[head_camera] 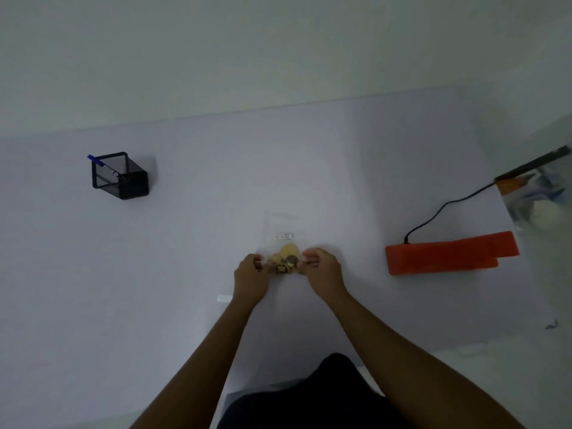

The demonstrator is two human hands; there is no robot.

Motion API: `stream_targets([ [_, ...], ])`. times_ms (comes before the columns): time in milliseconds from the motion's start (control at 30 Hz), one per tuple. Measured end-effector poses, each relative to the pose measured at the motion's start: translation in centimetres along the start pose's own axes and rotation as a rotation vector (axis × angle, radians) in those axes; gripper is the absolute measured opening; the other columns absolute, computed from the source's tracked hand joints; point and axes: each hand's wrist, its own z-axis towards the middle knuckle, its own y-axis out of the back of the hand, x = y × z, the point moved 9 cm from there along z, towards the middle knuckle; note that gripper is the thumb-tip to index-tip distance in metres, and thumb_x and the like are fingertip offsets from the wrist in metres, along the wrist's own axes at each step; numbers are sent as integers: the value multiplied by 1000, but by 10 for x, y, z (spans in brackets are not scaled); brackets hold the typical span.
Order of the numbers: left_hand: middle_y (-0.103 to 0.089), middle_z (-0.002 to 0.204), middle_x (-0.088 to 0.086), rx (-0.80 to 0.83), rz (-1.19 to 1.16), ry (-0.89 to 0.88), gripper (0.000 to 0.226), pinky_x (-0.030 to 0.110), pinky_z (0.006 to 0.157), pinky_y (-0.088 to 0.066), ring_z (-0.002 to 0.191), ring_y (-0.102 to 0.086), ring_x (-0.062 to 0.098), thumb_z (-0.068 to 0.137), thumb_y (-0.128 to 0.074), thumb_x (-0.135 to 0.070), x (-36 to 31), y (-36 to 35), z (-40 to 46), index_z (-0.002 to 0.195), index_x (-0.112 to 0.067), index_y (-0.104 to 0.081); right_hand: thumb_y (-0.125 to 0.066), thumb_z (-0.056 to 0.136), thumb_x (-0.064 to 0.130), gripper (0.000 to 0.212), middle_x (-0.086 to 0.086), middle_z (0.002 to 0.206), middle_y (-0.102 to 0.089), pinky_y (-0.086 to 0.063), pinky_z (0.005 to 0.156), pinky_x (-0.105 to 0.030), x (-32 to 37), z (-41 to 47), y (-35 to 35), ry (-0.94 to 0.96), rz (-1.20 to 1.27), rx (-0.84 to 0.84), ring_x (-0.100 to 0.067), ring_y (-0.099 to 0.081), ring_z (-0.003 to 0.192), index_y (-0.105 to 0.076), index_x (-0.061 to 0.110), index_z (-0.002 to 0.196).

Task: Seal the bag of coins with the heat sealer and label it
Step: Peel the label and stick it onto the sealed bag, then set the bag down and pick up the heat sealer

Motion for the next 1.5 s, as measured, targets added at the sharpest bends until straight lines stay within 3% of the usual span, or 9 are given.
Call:
stream_targets([
  [167, -67, 114, 12, -33, -124, -1, 40, 48, 90, -55, 102, -65, 28, 91, -66, -26, -30, 38, 55, 126, -8, -58, -78, 82, 8, 25, -4, 96, -68, -55, 77, -29, 60, 56, -16, 87, -31, -2, -22, -66, 87, -70, 7, 105],
  [400, -65, 120, 15, -56, -225, 66, 50, 51, 94, -54, 107, -65, 35, 88, -68, -21, -61, 73, 134, 133, -6, -54, -77, 81, 8, 29, -10, 107, -72, -54, 84, -30, 135, 137, -39, 138, -84, -8, -20, -66, 90, -70, 6, 109],
  [633, -59, 131, 18, -81, -199, 52, 51, 51, 98, -51, 114, -61, 38, 91, -59, -17, -82, 96, 179, 139, -2, -50, -76, 82, 9, 28, -11, 108, -72, -48, 80, -24, 168, 181, -62, 176, -148, -16, -25, -68, 96, -69, 5, 110],
  [800, -62, 118, 29, -70, -166, 53, 49, 58, 93, -51, 110, -59, 48, 84, -62, -26, -82, 98, 191, 120, 7, -56, -75, 83, 10, 29, -12, 110, -72, -53, 87, -31, 173, 188, -66, 189, -136, -38, -27, -69, 98, -69, 5, 111],
  [933, -64, 125, 15, -53, -109, 15, 48, 41, 102, -47, 117, -58, 32, 92, -62, -26, -93, 101, 179, 132, -1, -55, -74, 85, 11, 35, -14, 114, -70, -54, 88, -34, 173, 182, -64, 199, -129, -52, -29, -68, 100, -66, 5, 118],
  [1067, -62, 129, 12, -61, -60, -44, 55, 32, 98, -44, 115, -60, 26, 95, -62, -31, -91, 105, 165, 140, -3, -47, -73, 88, 14, 40, -11, 121, -67, -47, 82, -23, 170, 167, -61, 204, -80, -66, -18, -64, 95, -62, 8, 126],
  [1233, -63, 127, 8, -76, -84, -113, 49, 24, 84, -44, 97, -58, 13, 96, -60, -32, -80, 106, 126, 138, -10, -49, -71, 89, 13, 34, -4, 117, -67, -56, 86, -31, 159, 125, -53, 215, -38, -65, -19, -67, 95, -63, 13, 122],
  [1367, -65, 122, 5, -72, -132, -191, 43, 22, 82, -44, 94, -59, 10, 98, -55, -37, -84, 98, 76, 134, -12, -53, -71, 91, 16, 30, 0, 109, -67, -54, 78, -22, 144, 75, -36, 212, 30, -98, -14, -64, 88, -64, 14, 120],
  [1500, -64, 124, 1, -8, -181, -273, 42, 22, 85, -42, 102, -56, 9, 101, -47, -41, -104, 74, 23, 133, -14, -55, -69, 93, 20, 26, 8, 103, -67, -61, 81, -38, 121, 18, 2, 206, 119, -162, -9, -66, 89, -65, 17, 118],
])
